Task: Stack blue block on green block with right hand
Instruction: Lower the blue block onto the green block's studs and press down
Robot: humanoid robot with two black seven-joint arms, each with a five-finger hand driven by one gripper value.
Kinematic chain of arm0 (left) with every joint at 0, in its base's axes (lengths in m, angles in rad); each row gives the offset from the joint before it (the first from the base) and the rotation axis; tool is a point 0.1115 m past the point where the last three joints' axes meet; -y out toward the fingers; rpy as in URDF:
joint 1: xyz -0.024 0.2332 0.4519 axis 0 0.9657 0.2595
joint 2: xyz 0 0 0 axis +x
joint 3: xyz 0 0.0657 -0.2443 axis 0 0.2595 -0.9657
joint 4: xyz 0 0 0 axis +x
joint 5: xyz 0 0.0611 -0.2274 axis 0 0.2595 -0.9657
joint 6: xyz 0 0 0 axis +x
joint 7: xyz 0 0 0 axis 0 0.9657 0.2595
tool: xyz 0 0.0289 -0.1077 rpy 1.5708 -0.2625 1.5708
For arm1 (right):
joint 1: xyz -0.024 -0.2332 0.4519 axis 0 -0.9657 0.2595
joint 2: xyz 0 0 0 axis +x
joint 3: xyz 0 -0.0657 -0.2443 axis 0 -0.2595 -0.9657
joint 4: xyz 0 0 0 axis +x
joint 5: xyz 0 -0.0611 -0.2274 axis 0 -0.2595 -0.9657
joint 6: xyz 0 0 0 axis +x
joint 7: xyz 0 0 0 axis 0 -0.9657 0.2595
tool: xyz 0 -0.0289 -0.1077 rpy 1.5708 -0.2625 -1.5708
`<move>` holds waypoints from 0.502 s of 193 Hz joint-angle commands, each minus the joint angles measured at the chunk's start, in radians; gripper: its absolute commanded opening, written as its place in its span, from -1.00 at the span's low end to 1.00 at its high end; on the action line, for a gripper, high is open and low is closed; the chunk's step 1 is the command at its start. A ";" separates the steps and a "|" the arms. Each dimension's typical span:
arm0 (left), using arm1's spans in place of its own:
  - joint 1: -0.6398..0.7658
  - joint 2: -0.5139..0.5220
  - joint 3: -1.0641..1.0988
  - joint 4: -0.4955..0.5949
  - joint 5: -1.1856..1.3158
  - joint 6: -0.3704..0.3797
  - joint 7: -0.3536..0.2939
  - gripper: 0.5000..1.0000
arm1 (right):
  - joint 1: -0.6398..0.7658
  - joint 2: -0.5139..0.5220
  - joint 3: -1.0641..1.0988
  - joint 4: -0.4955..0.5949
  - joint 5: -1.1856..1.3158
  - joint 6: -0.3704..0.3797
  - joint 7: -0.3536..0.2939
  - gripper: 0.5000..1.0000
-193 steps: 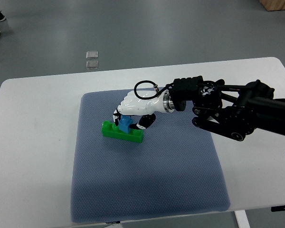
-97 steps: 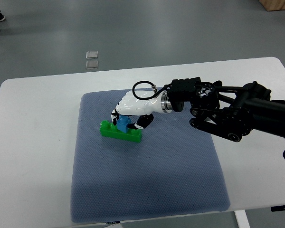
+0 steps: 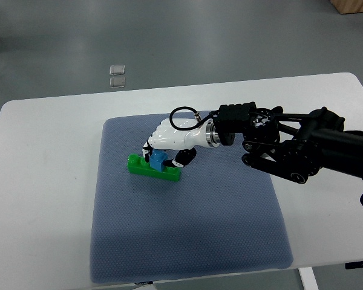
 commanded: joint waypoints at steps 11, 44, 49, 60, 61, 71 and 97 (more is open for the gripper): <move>0.000 0.000 0.000 0.000 0.000 0.000 0.001 1.00 | -0.003 0.006 0.000 -0.009 -0.001 -0.005 0.000 -0.91; 0.000 0.000 0.000 0.000 0.000 0.000 0.001 1.00 | -0.011 0.019 0.000 -0.016 -0.009 -0.013 0.000 -0.91; 0.001 0.000 0.000 0.000 0.000 0.000 -0.001 1.00 | -0.011 0.021 0.000 -0.019 -0.010 -0.013 0.000 -0.91; 0.000 0.000 0.000 0.000 0.000 0.000 0.001 1.00 | -0.012 0.022 0.000 -0.024 -0.012 -0.013 0.000 -0.91; 0.000 0.000 0.000 0.000 0.000 0.000 0.001 1.00 | -0.012 0.022 0.000 -0.024 -0.012 -0.013 0.000 -0.91; 0.000 0.000 0.000 0.000 0.000 0.000 0.001 1.00 | -0.012 0.024 0.000 -0.025 -0.015 -0.014 0.000 -0.91; 0.000 0.000 0.000 0.000 0.000 0.000 0.001 1.00 | -0.019 0.027 0.000 -0.030 -0.018 -0.014 0.000 -0.91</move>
